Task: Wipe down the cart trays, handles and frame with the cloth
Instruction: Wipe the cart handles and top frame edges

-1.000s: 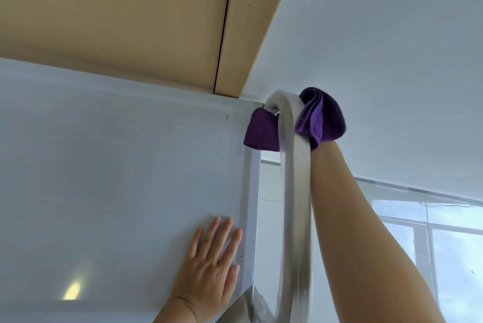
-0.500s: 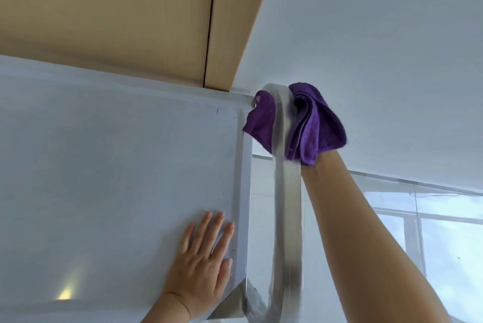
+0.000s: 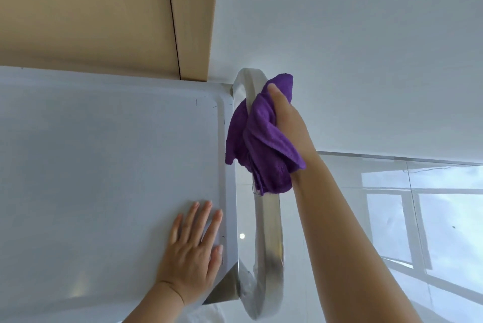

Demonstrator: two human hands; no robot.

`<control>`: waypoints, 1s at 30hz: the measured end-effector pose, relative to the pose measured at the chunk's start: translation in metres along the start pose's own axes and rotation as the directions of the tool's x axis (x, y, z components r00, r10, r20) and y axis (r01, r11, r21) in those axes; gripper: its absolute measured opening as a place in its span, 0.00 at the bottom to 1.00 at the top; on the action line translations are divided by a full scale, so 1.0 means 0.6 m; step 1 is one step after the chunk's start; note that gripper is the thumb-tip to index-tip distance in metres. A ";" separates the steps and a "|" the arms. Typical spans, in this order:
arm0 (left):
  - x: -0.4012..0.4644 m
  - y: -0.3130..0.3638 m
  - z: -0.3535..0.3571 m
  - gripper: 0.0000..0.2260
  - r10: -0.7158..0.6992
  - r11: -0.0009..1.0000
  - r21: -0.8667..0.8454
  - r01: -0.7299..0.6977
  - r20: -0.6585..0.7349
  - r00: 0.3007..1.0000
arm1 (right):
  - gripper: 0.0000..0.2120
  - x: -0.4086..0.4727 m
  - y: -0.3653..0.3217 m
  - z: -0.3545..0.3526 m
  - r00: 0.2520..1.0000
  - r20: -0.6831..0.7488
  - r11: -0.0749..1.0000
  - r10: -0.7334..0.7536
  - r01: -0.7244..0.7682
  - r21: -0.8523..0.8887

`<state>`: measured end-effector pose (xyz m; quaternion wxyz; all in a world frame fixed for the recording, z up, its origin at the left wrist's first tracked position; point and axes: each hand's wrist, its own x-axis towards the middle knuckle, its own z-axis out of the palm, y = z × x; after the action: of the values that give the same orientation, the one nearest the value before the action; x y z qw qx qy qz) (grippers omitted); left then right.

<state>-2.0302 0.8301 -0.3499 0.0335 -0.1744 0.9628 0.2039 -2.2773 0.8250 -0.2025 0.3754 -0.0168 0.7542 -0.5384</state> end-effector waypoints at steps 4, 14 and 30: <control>0.004 0.002 -0.002 0.25 -0.003 1.000 -0.005 0.003 0.004 1.000 | 0.13 -0.049 0.011 -0.002 0.996 -0.030 0.996 -0.085 0.084 -0.023; 0.006 0.004 -0.009 0.25 0.000 1.000 0.010 0.000 -0.022 1.000 | 0.13 -0.175 0.115 -0.018 0.996 -0.061 0.997 -0.064 0.067 0.046; 0.004 0.004 -0.006 0.24 0.025 0.997 0.075 -0.021 -0.045 0.999 | 0.37 -0.248 0.303 -0.047 0.846 -0.119 0.727 0.520 -0.366 0.581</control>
<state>-2.0336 0.8300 -0.3459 0.0156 -0.1666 0.9721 0.1641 -2.1176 0.9877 -0.2671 0.3755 0.3456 0.5984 -0.6177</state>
